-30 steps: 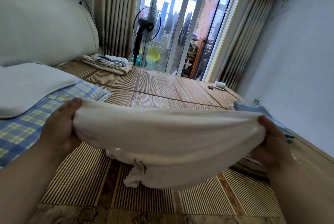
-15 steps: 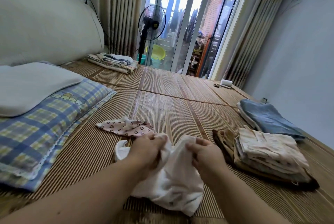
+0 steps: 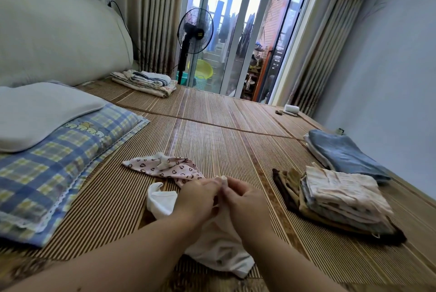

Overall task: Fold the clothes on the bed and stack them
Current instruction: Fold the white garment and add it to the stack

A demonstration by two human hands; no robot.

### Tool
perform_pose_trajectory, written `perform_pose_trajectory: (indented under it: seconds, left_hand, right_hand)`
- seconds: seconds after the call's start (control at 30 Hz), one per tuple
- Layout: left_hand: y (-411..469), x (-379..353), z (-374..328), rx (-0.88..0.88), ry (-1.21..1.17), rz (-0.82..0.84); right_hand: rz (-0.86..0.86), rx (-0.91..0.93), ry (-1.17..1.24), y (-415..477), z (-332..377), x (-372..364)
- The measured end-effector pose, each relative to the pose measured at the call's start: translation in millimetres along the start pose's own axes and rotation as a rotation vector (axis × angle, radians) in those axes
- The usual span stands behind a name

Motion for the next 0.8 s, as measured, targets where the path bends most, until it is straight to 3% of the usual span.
perform_pose_trajectory:
  seconds: [0.13, 0.27, 0.37, 0.43, 0.53, 0.63, 0.8]
  left_hand:
    - [-6, -15, 2, 0.062, -0.204, 0.200]
    - [-13, -16, -1, 0.103, -0.086, 0.373]
    - [-13, -4, -11, -0.031, 0.200, 0.297]
    - [-14, 14, -33, -0.150, 0.346, 0.154]
    - [-12, 35, -73, -0.264, 0.606, -0.032]
    - [-14, 31, -110, -0.359, 0.810, -0.101]
    - [-19, -9, -152, -0.500, 0.879, -0.052]
  right_hand:
    - [0.053, 0.015, 0.000, 1, -4, 0]
    - [-0.078, -0.060, 0.119, 5, -7, 15]
    - [-0.152, -0.088, 0.286, 21, 11, 38]
    - [-0.163, -0.039, 0.433, 42, 44, 63]
    - [-0.080, 0.018, 0.647, 72, 104, 101]
    - [0.044, 0.113, 0.631, 83, 159, 127]
    - [0.102, 0.238, 0.399, 77, 239, 148]
Point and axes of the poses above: each hand's wrist, its own y-axis towards the middle knuckle, its own x-axis out of the back of the hand, z = x × y, the point moved 5 cm from there along y, towards the middle knuckle, and after that the axes turned 13 degrees about z, right-handed, at the moved point
